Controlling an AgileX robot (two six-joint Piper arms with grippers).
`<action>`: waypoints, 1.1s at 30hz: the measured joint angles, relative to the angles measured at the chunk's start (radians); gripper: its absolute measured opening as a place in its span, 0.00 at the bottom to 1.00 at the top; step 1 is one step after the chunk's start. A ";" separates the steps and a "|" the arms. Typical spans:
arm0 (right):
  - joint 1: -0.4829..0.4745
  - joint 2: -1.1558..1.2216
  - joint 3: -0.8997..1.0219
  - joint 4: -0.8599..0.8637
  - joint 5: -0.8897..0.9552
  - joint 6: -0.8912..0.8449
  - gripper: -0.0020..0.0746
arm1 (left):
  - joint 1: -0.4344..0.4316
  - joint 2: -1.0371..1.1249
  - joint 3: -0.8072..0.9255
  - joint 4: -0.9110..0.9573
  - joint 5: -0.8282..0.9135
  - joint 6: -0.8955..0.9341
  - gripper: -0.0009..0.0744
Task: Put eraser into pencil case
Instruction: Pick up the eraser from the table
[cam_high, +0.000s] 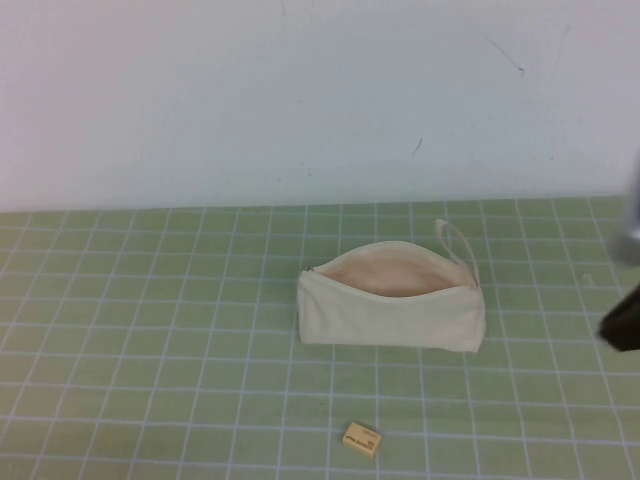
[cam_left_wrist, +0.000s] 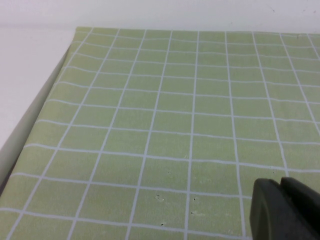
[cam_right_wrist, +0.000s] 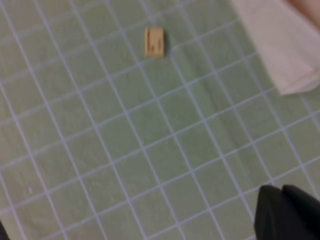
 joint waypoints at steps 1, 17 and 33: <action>0.046 0.031 -0.017 -0.055 0.000 0.037 0.02 | 0.000 0.000 0.000 0.000 0.000 0.000 0.01; 0.430 0.583 -0.211 -0.256 -0.033 0.342 0.05 | 0.000 0.000 0.000 0.000 0.000 0.000 0.01; 0.485 0.797 -0.315 -0.190 -0.206 0.424 0.62 | 0.000 0.000 0.000 0.000 0.000 0.000 0.01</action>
